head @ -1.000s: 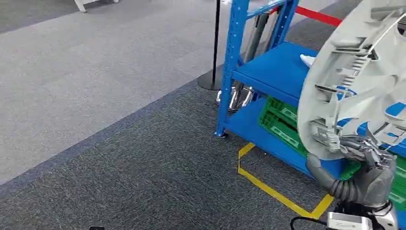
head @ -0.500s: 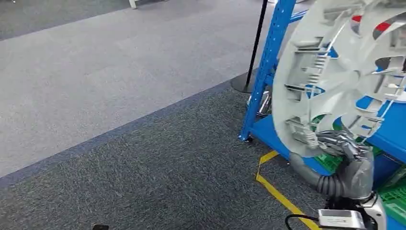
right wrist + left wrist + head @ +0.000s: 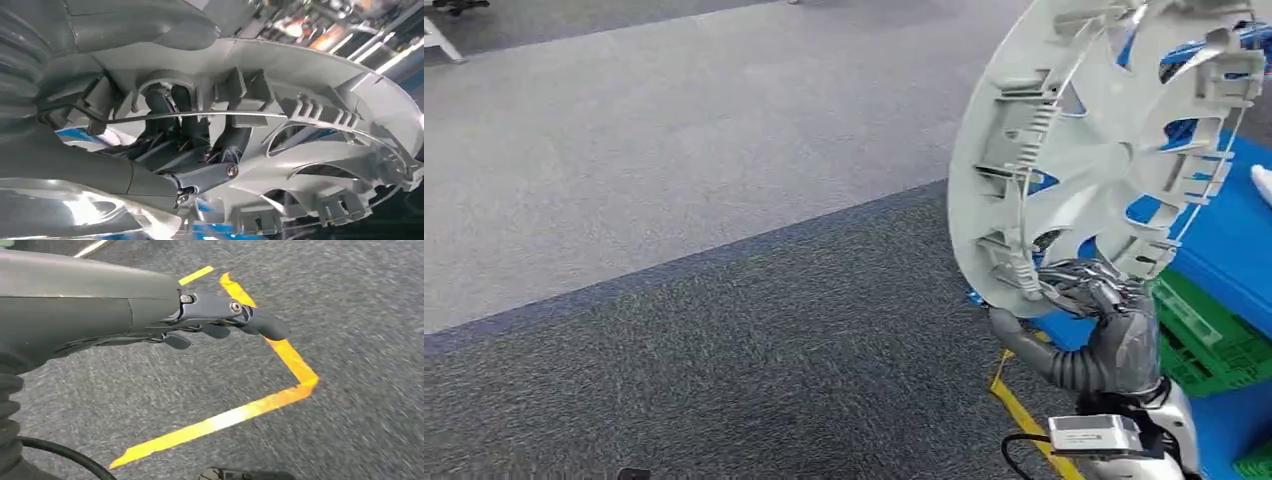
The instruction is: Take the parts from the cabinet and place them on the table.
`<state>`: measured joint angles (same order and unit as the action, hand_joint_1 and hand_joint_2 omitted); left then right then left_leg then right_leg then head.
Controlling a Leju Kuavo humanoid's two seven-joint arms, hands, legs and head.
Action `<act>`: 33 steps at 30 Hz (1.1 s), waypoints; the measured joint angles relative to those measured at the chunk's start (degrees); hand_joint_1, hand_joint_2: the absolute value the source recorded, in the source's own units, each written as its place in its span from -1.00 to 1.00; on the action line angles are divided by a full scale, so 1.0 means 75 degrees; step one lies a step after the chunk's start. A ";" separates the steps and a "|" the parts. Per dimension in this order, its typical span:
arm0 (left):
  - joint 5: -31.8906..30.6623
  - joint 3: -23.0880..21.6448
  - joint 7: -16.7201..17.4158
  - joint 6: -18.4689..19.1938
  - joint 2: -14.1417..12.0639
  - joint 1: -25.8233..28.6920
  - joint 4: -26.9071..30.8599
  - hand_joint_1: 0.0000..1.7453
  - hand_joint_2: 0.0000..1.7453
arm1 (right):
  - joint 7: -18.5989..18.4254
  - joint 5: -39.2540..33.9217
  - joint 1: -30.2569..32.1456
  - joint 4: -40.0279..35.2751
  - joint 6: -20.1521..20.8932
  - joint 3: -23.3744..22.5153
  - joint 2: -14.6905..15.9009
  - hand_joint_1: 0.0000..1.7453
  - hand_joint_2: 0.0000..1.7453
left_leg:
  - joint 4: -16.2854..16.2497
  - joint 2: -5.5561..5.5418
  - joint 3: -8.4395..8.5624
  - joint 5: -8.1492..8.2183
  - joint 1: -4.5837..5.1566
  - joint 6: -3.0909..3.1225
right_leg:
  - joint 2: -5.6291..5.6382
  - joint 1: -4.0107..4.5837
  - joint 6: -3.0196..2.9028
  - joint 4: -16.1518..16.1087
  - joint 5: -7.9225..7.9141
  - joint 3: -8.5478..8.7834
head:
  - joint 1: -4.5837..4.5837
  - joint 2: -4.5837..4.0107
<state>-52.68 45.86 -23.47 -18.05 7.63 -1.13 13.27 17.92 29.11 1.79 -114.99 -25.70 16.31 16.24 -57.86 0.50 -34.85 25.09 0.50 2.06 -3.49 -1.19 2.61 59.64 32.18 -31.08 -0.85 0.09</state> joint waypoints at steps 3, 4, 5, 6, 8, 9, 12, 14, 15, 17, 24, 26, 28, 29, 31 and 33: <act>0.0000 0.0000 0.0003 0.0000 -0.0009 -0.0041 0.0000 -1.00 1.00 | 0.0000 0.0000 0.0011 0.0047 -0.0003 0.0026 0.0000 1.00 1.00 | -0.0005 -0.0242 -0.0002 0.0016 0.0012 0.0066 | 0.0446 0.0003 0.0029 0.1817 0.0757 -0.0963 | 0.0035 0.0003; 0.0000 0.0000 0.0003 0.0000 -0.0009 -0.0040 0.0000 -1.00 1.00 | -0.0003 0.0000 0.0012 0.0064 -0.0003 0.0038 0.0000 1.00 1.00 | -0.0010 -0.0342 0.0001 0.0018 0.0018 0.0068 | 0.0453 0.0008 0.0038 0.2203 0.0804 -0.1220 | 0.0035 0.0003; 0.0000 0.0000 0.0006 0.0000 -0.0006 -0.0035 0.0000 -1.00 1.00 | -0.0009 0.0000 0.0015 0.0082 0.0000 0.0052 0.0000 1.00 1.00 | -0.0014 -0.0432 0.0010 0.0020 0.0018 0.0070 | 0.0454 0.0008 0.0039 0.2211 0.0665 -0.1307 | 0.0032 0.0003; 0.0000 0.0000 0.0006 0.0000 -0.0006 -0.0028 0.0000 -1.00 1.00 | -0.0011 0.0000 0.0017 0.0099 0.0000 0.0067 0.0000 1.00 1.00 | -0.0021 -0.0548 0.0024 0.0027 0.0015 0.0063 | 0.0459 0.0006 0.0031 0.1840 0.0321 -0.1205 | 0.0038 0.0000; 0.0000 0.0000 0.0009 0.0000 -0.0003 -0.0033 0.0000 -1.00 1.00 | -0.0012 0.0000 0.0014 0.0105 0.0000 0.0090 0.0000 1.00 1.00 | -0.0050 -0.0766 0.0069 0.0058 0.0002 0.0024 | 0.0644 -0.0022 0.0004 0.0452 -0.0498 -0.0608 | 0.0041 0.0003; -0.0003 0.0000 0.0009 0.0000 0.0000 -0.0035 0.0000 -1.00 1.00 | -0.0012 0.0000 0.0007 0.0108 0.0000 0.0099 0.0000 1.00 1.00 | -0.0067 -0.0849 0.0057 0.0079 -0.0014 -0.0010 | 0.1024 -0.0058 -0.0009 0.0028 -0.0560 -0.0427 | 0.0038 0.0000; -0.0006 0.0000 0.0009 0.0003 0.0003 -0.0021 0.0000 -1.00 1.00 | -0.0020 0.0009 -0.0009 0.0116 0.0006 0.0125 0.0000 1.00 1.00 | -0.0114 -0.1086 -0.0048 0.0052 -0.0042 -0.0153 | 0.0961 -0.0014 -0.0081 -0.0093 -0.0484 -0.0279 | 0.0029 0.0003; -0.0015 0.0000 0.0009 0.0006 0.0000 0.0004 -0.0003 -1.00 1.00 | -0.0046 0.0026 -0.0037 0.0119 0.0035 0.0134 0.0000 1.00 1.00 | -0.0138 -0.1202 -0.0063 0.0083 -0.0056 -0.0231 | 0.0775 -0.0085 -0.0184 -0.0195 -0.0535 -0.0212 | 0.0020 0.0003; -0.0017 0.0000 0.0009 0.0006 -0.0006 0.0007 -0.0003 -1.00 1.00 | -0.0058 0.0032 -0.0059 0.0119 0.0061 0.0143 0.0000 1.00 1.00 | -0.0286 -0.0789 -0.0107 0.0190 0.0003 -0.0263 | 0.0676 -0.0055 -0.0225 -0.0219 -0.0525 -0.0161 | 0.0011 0.0003; -0.0032 0.0000 0.0009 0.0012 -0.0006 -0.0044 -0.0003 -1.00 1.00 | -0.0070 0.0055 -0.0073 0.0125 0.0085 0.0146 0.0000 1.00 1.00 | -0.1253 -0.0306 -0.0562 0.0704 -0.0029 -0.0336 | 0.0447 -0.0022 -0.0312 -0.0224 -0.0485 -0.0105 | -0.0038 0.0003; -0.0047 -0.0003 0.0009 0.0018 -0.0020 -0.0041 -0.0006 -1.00 1.00 | -0.0154 0.0146 -0.0179 0.0186 0.0117 0.0195 0.0000 1.00 1.00 | -0.0342 0.0284 -0.0109 -0.0038 -0.0113 -0.0338 | -0.0171 0.0011 -0.0218 -0.0221 -0.0332 0.0059 | -0.0053 0.0000; -0.0038 -0.0003 0.0011 0.0009 -0.0023 -0.0061 -0.0006 -1.00 1.00 | -0.0192 0.0175 -0.0194 0.0189 0.0114 0.0189 0.0003 1.00 1.00 | -0.0179 0.0401 -0.0069 0.0066 -0.0024 -0.0256 | -0.0281 0.0080 -0.0126 -0.0209 -0.0284 0.0051 | -0.0026 0.0003; -0.0006 0.0014 0.0035 0.0015 -0.0058 -0.0010 -0.0006 -1.00 1.00 | -0.0195 0.0189 -0.0185 0.0189 0.0102 0.0192 0.0000 1.00 1.00 | -0.0184 0.0256 -0.0107 0.0092 0.0027 -0.0180 | -0.0421 0.0059 -0.0056 -0.0256 -0.0274 0.0099 | -0.0029 0.0003; 0.0018 0.0020 0.0035 0.0020 -0.0085 0.0003 -0.0006 -1.00 1.00 | -0.0201 0.0198 -0.0177 0.0189 0.0102 0.0195 0.0003 1.00 1.00 | -0.0123 0.0179 -0.0078 0.0067 0.0005 -0.0121 | -0.0493 0.0056 0.0004 -0.0269 -0.0242 0.0146 | -0.0041 0.0003; 0.0070 0.0026 0.0061 0.0026 -0.0108 0.0017 -0.0006 -1.00 1.00 | -0.0207 0.0239 -0.0120 0.0184 0.0088 0.0151 0.0038 1.00 1.00 | -0.0063 0.0048 -0.0015 0.0045 -0.0057 -0.0022 | 0.0116 0.0007 0.0025 0.0145 0.0074 -0.0072 | 0.0037 0.0000; 0.0111 0.0064 0.0134 0.0015 -0.0143 0.0004 -0.0006 -1.00 1.00 | -0.0210 0.0283 0.0001 0.0186 0.0087 0.0116 0.0058 1.00 1.00 | -0.0065 -0.0120 -0.0016 0.0058 -0.0041 0.0032 | 0.0390 0.0007 0.0023 0.1400 0.0601 -0.0732 | 0.0070 0.0003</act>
<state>-51.84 46.34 -22.47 -17.94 6.56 -1.10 13.22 16.35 31.23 1.79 -113.59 -25.05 17.18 16.68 -58.35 -0.39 -34.97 25.52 0.19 2.29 -0.56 -1.14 2.78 70.14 36.69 -36.57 -0.33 0.11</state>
